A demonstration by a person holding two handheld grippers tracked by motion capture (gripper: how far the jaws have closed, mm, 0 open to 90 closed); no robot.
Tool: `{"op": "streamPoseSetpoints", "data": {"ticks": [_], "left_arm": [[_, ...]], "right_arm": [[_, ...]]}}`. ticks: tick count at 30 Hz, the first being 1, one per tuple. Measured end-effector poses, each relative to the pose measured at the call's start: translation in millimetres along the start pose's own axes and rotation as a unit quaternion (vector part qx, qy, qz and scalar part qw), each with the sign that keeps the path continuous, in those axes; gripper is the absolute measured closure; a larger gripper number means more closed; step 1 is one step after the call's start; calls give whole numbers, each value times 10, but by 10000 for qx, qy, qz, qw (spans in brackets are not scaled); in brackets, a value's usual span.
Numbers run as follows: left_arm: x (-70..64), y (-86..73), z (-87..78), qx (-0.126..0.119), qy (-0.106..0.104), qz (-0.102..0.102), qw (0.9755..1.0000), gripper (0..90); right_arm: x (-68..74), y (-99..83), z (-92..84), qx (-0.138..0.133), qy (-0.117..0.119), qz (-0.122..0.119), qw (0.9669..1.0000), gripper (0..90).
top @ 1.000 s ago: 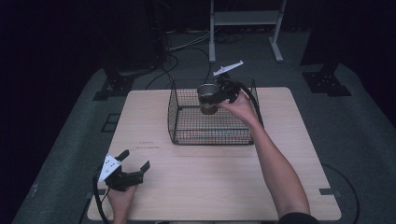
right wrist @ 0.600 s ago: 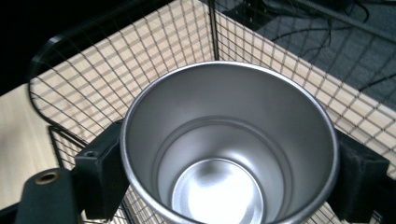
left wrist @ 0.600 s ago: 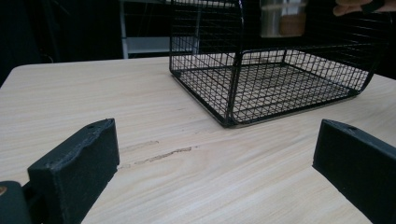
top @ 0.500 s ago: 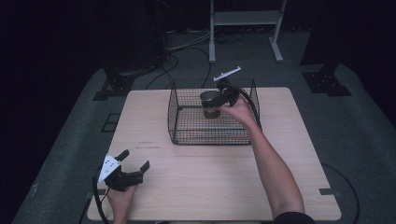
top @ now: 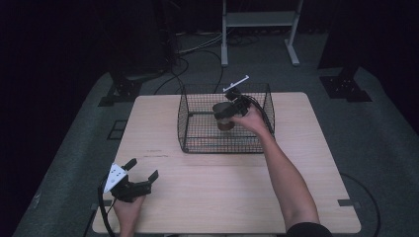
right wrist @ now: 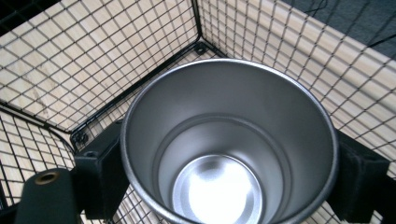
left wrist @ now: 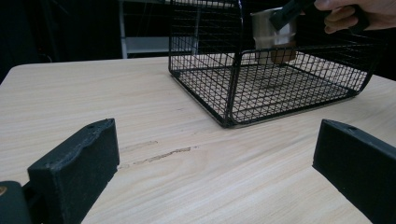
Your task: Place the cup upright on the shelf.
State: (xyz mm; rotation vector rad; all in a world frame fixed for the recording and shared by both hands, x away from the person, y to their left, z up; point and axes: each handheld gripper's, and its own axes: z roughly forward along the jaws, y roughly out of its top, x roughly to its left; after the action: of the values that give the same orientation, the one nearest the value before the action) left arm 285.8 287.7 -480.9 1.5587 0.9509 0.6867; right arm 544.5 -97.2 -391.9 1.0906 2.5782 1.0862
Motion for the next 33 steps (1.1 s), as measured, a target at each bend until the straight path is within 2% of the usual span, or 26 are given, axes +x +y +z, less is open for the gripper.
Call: {"op": "streamPoseSetpoints", "data": {"ticks": [2,4,8,12,16,25,33], "left_arm": [[6,1,1,-1,2,-35,10000,0],[7,1,-5,5,3,-31,10000,0],[8,2,-5,-10,-15,-27,10000,0],[9,2,-8,-9,-15,-20,10000,0],[9,2,-6,-5,-11,-29,10000,0],[15,2,-9,-21,-2,-36,10000,0],[17,2,-7,-25,-3,-33,10000,0]], "right_arm": [[-2,-4,21,9,48,33,10000,148],[13,-1,46,61,19,-30,10000,149],[20,-9,87,123,-4,4,9999,148],[41,-10,100,160,7,-69,9998,147],[20,-17,120,183,-1,-13,9998,147],[-23,-59,197,408,13,26,9992,146],[-27,-93,263,695,-152,-37,9975,143]]}}
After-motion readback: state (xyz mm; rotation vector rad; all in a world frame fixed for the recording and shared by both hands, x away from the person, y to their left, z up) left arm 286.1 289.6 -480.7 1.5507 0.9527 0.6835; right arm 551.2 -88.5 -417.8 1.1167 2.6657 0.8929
